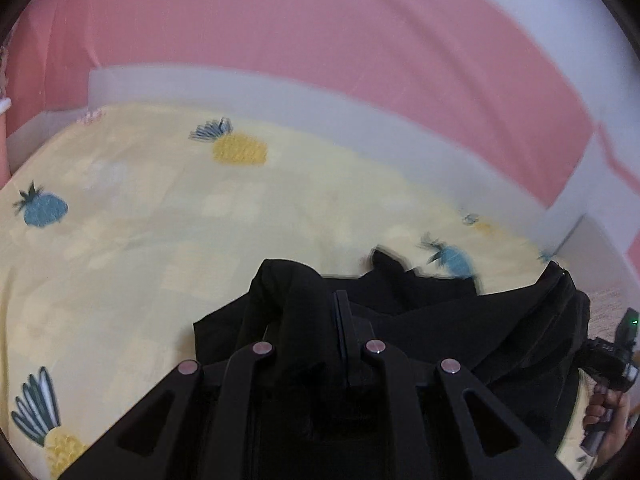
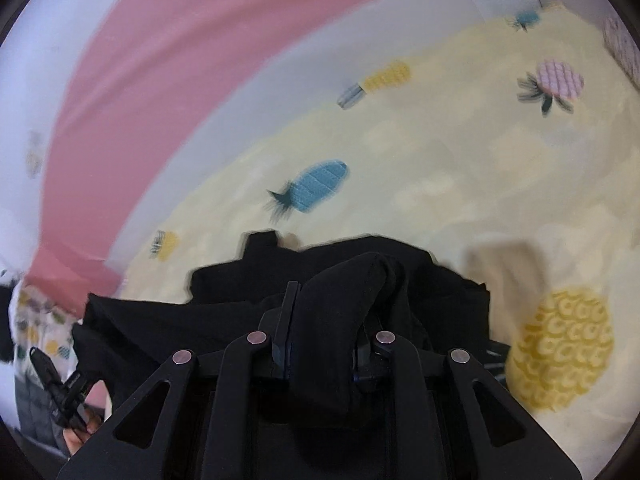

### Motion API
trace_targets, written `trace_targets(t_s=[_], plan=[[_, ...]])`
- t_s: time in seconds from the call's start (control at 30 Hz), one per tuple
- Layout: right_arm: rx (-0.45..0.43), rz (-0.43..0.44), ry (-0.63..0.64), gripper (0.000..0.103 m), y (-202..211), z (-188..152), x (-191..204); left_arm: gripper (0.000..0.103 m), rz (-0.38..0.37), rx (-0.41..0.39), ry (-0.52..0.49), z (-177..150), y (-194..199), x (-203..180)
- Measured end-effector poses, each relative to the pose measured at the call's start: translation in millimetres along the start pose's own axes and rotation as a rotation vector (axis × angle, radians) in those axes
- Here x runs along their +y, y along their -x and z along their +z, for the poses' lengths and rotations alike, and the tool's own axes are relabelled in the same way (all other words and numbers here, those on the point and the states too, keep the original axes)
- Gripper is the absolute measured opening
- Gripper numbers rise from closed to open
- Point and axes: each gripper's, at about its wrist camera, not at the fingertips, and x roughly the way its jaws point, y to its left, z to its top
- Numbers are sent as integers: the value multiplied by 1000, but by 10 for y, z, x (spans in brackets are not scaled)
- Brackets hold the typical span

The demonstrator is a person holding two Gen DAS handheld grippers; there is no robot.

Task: Fold large clothes
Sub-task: 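Lift the hem with both tools and carry it toward the collar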

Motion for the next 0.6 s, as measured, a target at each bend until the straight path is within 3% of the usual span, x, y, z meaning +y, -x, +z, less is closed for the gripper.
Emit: trace_targets(t_s=[0.2, 0.37, 0.43, 0.5, 0.53, 0.6], plan=[[40, -27, -30, 25, -467, -34, -175, 19, 44, 73, 6, -175, -615, 105], [32, 21, -37, 35, -350, 23, -177, 23, -34, 123, 41, -94, -600, 189], [-3, 97, -17, 59, -149, 59, -116, 30, -89, 124, 61, -30, -454, 244], [-58, 144, 18, 75, 76, 92, -51, 39, -154, 103, 89, 35, -275, 308], [-96, 147, 40, 78, 190, 109, -12, 43, -182, 90, 104, 57, -180, 335], [-157, 153, 86, 78, 388, 150, 37, 61, -249, 47, 140, 97, 13, 388]])
